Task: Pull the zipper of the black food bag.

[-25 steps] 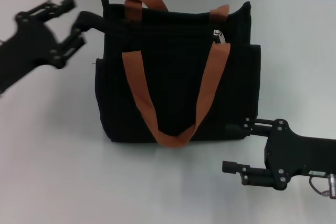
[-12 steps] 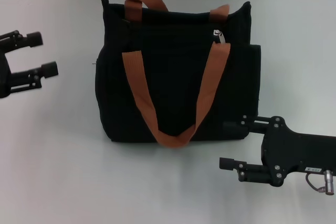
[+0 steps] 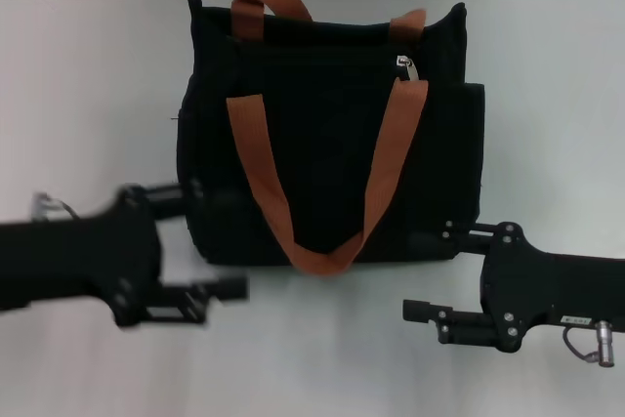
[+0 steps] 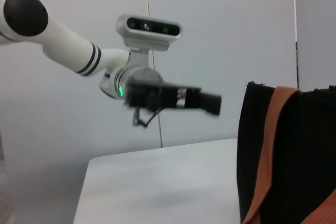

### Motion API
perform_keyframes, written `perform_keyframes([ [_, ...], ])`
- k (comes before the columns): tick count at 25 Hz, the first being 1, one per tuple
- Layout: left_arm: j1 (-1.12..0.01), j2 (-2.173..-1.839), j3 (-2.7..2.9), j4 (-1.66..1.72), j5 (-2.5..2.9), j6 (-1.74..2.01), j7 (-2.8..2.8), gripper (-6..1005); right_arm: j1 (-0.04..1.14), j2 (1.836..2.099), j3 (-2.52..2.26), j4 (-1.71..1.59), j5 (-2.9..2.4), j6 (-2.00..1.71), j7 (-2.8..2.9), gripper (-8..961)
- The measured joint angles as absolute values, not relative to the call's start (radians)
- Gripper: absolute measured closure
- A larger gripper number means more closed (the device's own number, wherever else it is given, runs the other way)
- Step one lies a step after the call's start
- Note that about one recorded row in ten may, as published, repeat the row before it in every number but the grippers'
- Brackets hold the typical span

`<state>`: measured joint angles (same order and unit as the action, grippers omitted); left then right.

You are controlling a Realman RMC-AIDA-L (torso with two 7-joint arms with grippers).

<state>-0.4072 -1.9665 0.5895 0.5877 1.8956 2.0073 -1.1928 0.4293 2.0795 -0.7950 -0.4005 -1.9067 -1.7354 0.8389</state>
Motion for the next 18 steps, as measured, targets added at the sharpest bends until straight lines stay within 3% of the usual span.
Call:
perform_keyframes([
  [2, -0.397, -2.044, 0.716, 0.550, 1.925, 1.969, -1.063, 201, 0.433, 2.079, -0.796, -0.391, -1.918, -1.730, 0.837, 277],
  [3, -0.398, -2.054, 0.726, 0.509, 1.951, 1.923, -1.008, 201, 0.434, 2.079, -0.796, -0.389, -1.930, -1.726, 0.837, 277],
  [18, -0.411, -2.060, 0.728, 0.415, 2.021, 1.790, -0.904, 201, 0.439, 2.081, -0.805, -0.348, -1.974, -1.673, 0.810, 276],
])
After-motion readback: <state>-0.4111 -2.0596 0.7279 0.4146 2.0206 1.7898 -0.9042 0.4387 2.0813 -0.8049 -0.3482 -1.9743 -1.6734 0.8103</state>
